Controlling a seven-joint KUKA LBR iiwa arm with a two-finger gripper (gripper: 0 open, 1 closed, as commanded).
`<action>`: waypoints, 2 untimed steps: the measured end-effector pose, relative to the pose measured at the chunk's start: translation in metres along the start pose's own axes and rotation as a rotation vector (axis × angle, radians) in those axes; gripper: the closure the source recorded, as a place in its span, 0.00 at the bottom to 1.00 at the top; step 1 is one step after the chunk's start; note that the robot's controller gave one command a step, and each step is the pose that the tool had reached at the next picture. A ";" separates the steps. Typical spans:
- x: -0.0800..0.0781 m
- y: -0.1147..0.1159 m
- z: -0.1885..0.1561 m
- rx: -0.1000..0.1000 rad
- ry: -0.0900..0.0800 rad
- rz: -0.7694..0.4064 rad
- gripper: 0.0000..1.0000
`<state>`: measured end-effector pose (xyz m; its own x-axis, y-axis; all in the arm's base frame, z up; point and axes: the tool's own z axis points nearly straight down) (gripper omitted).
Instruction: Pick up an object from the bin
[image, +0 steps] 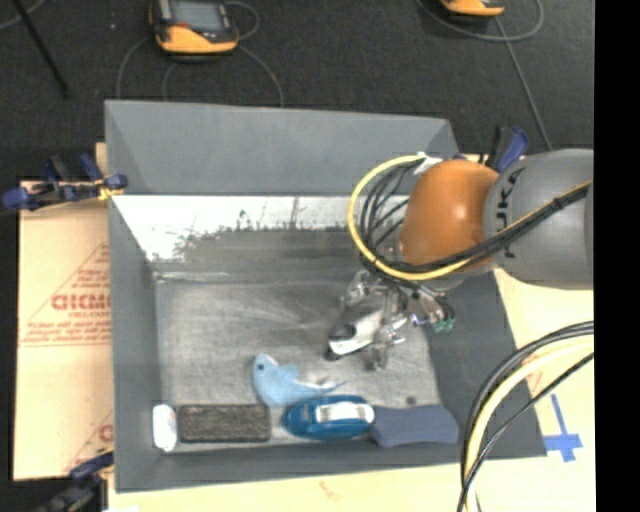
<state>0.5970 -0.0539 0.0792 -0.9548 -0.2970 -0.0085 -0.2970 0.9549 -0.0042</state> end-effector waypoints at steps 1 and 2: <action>-0.002 -0.006 0.011 0.002 -0.030 0.000 1.00; 0.001 -0.007 0.008 0.001 -0.028 0.000 1.00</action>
Offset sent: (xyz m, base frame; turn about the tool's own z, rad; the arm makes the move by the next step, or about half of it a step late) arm 0.0000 0.0000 0.0000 0.0000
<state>0.5985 -0.0606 0.0712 -0.9542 -0.2970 -0.0370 -0.2970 0.9549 -0.0056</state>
